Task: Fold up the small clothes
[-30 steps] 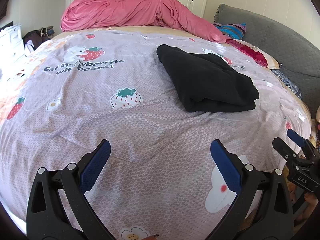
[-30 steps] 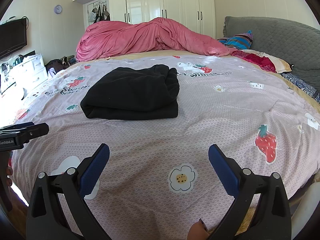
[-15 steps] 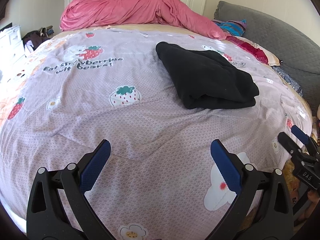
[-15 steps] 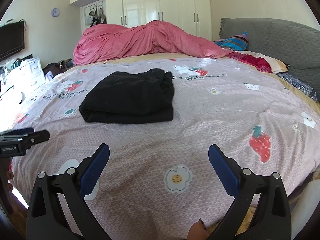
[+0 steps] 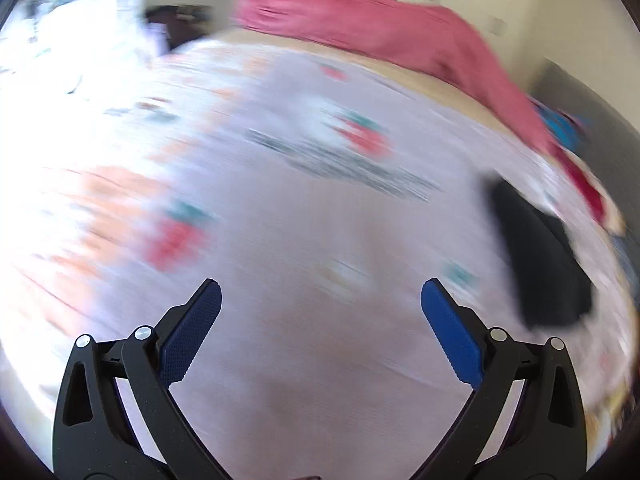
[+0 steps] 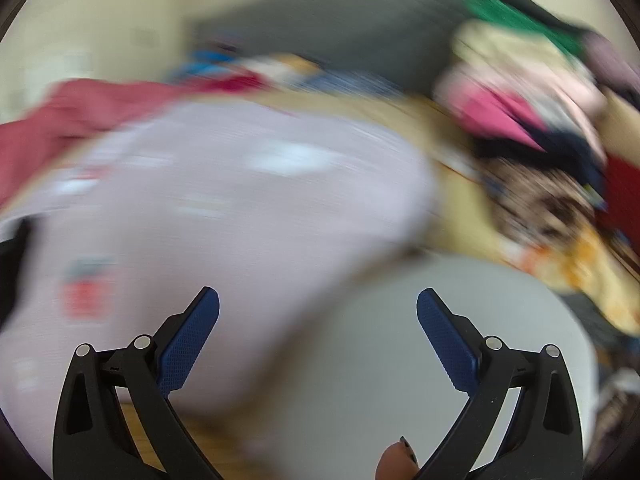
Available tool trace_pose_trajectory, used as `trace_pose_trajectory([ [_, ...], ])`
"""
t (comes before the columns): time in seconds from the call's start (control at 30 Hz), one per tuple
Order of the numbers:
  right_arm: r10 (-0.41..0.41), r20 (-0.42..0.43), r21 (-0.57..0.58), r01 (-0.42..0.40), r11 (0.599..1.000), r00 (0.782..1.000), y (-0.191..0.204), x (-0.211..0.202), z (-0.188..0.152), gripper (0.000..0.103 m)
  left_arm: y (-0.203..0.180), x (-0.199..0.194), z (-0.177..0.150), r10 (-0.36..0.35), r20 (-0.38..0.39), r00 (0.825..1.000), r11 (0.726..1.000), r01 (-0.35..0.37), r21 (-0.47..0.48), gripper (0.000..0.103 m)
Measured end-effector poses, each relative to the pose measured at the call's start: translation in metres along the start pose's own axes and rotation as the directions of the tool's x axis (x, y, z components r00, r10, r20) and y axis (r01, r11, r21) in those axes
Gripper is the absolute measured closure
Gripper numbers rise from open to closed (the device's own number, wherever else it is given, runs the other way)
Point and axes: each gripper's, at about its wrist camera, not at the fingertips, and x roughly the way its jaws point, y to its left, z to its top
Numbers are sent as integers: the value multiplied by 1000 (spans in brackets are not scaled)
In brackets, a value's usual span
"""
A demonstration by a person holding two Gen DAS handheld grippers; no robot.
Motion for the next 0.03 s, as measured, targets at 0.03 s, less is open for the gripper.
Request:
trace_pose_trajectory([
  [0.03,-76,-25,24,77,997,997,-20,14,1,4,33,4,18,107,30,994,994,-106,-33,9],
])
